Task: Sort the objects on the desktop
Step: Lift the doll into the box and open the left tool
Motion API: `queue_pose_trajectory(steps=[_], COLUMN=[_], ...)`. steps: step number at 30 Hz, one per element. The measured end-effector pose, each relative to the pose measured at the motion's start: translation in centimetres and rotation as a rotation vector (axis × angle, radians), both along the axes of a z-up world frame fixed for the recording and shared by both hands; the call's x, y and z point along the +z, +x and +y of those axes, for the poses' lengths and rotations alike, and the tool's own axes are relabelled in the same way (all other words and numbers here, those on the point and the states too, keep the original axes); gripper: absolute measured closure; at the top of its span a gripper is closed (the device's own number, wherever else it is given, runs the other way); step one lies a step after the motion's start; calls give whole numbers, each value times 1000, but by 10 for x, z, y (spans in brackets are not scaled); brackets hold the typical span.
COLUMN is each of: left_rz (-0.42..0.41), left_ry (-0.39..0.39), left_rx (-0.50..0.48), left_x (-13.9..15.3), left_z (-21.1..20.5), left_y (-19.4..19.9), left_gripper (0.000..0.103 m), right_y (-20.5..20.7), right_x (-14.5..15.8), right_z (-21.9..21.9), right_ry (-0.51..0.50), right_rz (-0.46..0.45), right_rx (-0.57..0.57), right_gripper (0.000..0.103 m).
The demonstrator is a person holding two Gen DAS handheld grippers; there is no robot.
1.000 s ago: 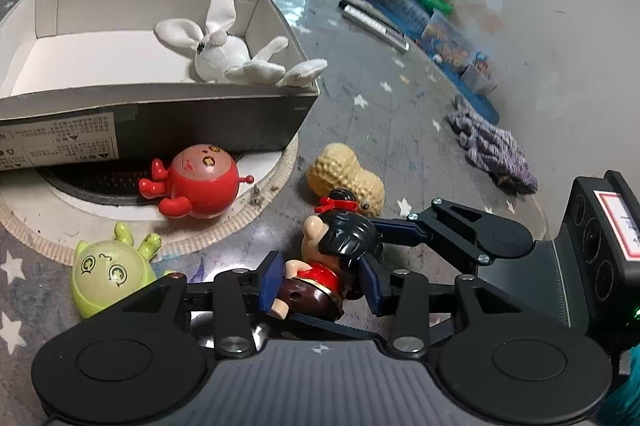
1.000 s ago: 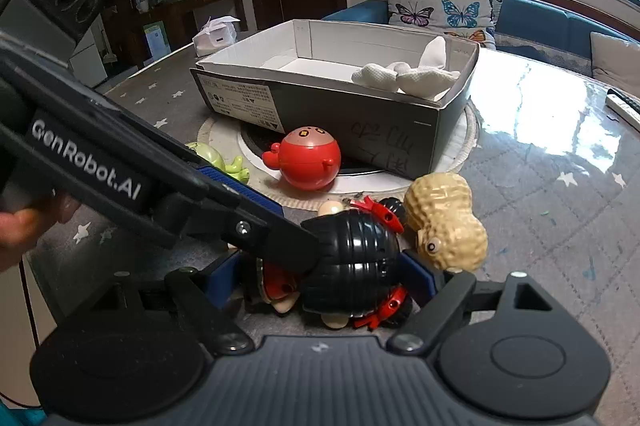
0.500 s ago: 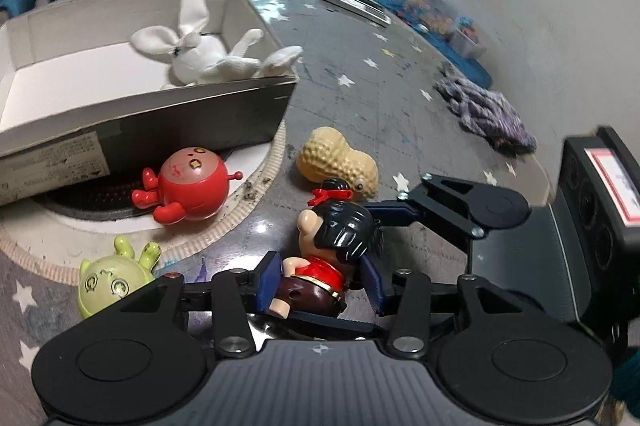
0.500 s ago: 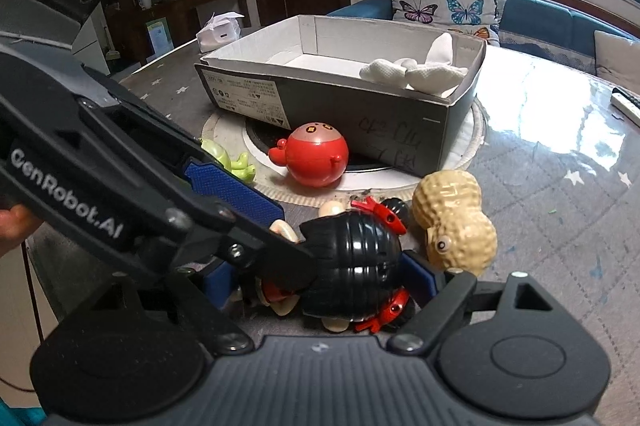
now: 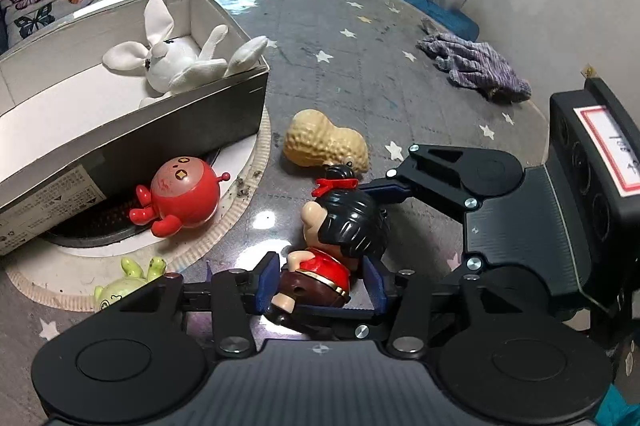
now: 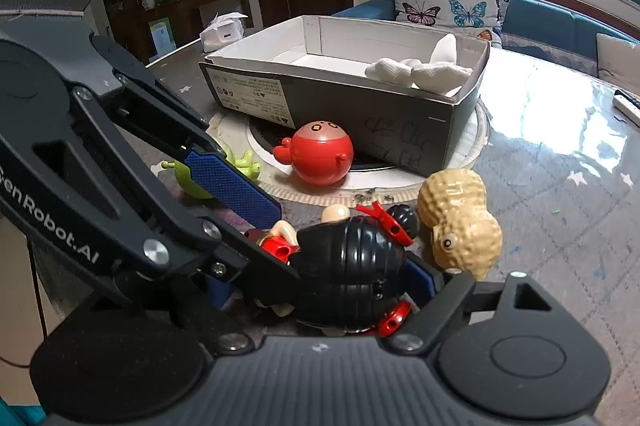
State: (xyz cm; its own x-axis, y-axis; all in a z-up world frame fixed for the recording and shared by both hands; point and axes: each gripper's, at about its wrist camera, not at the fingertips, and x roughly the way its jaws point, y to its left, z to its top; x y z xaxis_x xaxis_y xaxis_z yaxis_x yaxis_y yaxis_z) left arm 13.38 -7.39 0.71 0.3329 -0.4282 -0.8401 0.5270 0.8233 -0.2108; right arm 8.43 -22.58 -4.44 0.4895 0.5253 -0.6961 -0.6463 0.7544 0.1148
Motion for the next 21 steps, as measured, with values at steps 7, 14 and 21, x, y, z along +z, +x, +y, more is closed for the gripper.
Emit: queue_pose_trajectory(steps=[7,14,21], left_rz=[51,64,39], left_ry=[5,-33,-58], left_rx=[9,26,30], left_x=[-4,-7,-2], left_z=[3,9,12], left_y=[4,6,0], left_gripper=[54,59,59], right_y=[-3,-6,-9], right_x=[0,0,7], right_z=[1,-1,0], right_ry=[-11,-11,-26], right_rz=[-22,-35,-57], right_rx=[8,16,30], right_gripper=[18,18,18])
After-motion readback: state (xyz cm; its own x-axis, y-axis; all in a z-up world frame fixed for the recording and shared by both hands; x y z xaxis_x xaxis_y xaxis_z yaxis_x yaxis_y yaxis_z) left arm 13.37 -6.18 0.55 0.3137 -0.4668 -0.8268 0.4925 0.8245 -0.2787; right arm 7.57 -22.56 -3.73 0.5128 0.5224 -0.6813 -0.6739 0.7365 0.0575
